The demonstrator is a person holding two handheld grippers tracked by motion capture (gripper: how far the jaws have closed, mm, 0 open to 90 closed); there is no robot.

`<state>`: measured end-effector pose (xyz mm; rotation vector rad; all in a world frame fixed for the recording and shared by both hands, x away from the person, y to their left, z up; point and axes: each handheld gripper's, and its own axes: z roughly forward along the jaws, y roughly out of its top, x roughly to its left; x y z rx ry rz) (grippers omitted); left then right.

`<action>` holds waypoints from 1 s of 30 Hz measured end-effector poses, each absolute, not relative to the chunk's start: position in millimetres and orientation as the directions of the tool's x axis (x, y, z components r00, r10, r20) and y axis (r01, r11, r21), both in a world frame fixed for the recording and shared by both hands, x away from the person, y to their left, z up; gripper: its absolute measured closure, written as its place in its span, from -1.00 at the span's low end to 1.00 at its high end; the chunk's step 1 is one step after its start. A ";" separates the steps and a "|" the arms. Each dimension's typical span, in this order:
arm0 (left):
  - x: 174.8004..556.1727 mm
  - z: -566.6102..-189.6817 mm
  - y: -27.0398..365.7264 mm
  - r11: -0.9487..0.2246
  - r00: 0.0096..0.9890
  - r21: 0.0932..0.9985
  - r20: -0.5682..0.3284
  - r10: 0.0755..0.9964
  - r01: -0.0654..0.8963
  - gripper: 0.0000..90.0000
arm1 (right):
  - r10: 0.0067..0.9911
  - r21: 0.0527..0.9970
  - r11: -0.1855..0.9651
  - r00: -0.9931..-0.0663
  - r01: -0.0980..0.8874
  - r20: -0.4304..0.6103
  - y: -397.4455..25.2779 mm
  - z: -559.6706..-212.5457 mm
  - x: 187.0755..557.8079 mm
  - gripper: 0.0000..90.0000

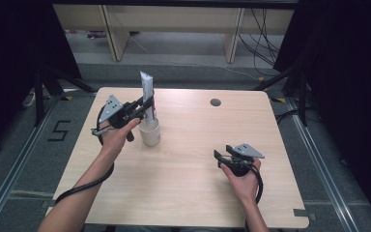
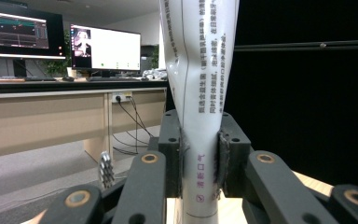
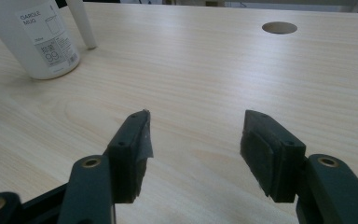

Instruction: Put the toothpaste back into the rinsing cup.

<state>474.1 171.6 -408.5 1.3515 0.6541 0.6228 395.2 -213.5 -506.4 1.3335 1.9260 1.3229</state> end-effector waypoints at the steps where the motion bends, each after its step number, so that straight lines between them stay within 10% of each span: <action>1: 474.4 -409.5 171.8 0.112 0.672 0.993 -0.063 0.738 -0.029 0.67 | 0.890 0.883 0.073 -0.430 0.464 0.153 -213.5 -506.1 394.8 -0.05; 30: 482.4 -434.2 172.8 0.085 0.654 0.996 -0.069 0.754 0.006 0.66 | 0.885 0.886 0.085 -0.443 0.455 0.142 -213.7 -507.8 396.0 -0.05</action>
